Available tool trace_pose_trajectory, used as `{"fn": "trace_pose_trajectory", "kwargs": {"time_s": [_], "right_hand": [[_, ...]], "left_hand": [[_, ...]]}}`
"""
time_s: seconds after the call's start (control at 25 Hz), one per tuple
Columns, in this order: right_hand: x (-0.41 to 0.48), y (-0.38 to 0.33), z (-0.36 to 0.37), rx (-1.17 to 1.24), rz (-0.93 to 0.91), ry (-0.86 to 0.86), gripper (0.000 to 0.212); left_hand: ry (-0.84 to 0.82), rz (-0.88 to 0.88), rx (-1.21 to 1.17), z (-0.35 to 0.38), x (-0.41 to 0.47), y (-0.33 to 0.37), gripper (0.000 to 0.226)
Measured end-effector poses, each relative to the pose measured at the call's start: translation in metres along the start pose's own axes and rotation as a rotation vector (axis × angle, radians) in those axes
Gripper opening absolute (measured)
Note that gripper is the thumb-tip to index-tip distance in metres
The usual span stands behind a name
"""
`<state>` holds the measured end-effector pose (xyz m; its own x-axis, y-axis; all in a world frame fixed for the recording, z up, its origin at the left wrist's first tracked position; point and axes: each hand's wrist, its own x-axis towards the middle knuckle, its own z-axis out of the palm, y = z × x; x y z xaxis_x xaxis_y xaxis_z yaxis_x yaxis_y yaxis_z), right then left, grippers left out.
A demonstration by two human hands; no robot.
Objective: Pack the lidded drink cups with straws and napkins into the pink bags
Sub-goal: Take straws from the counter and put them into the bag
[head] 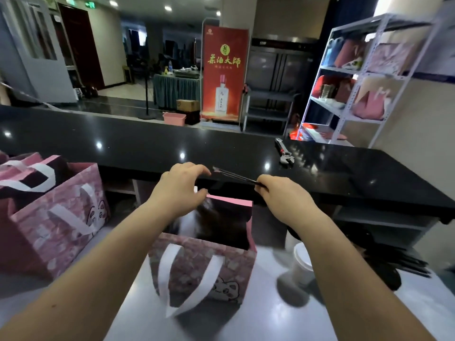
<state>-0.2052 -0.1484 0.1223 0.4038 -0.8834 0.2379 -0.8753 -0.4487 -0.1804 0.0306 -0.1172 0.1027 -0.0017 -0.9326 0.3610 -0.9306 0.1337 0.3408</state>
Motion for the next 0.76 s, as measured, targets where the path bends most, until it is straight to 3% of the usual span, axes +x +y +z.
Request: {"fn": "trace_pose_trajectory", "kwargs": {"time_s": [0.12, 0.24, 0.36, 0.56, 0.64, 0.76], "right_hand": [[0.000, -0.025, 0.011, 0.146, 0.145, 0.018, 0.018], [0.000, -0.055, 0.021, 0.424, 0.174, 0.062, 0.014], [0.008, -0.087, 0.041, 0.596, 0.143, 0.011, 0.014], [0.033, -0.108, 0.085, 0.895, 0.192, -0.032, 0.020], [0.035, -0.104, 0.097, 0.852, 0.233, -0.125, 0.018], [0.036, -0.080, 0.110, 0.467, 0.315, -0.207, 0.022]], "left_hand": [[-0.062, 0.034, -0.203, -0.009, -0.008, -0.038, 0.027], [-0.220, 0.115, -0.260, -0.007, -0.016, -0.061, 0.021], [-0.334, 0.185, -0.213, 0.008, -0.012, -0.077, 0.038], [-0.384, 0.410, -0.271, 0.018, 0.007, -0.096, 0.076], [-0.358, 0.389, -0.318, 0.025, 0.009, -0.102, 0.083], [-0.419, 0.269, -0.319, 0.030, 0.010, -0.110, 0.108]]}}
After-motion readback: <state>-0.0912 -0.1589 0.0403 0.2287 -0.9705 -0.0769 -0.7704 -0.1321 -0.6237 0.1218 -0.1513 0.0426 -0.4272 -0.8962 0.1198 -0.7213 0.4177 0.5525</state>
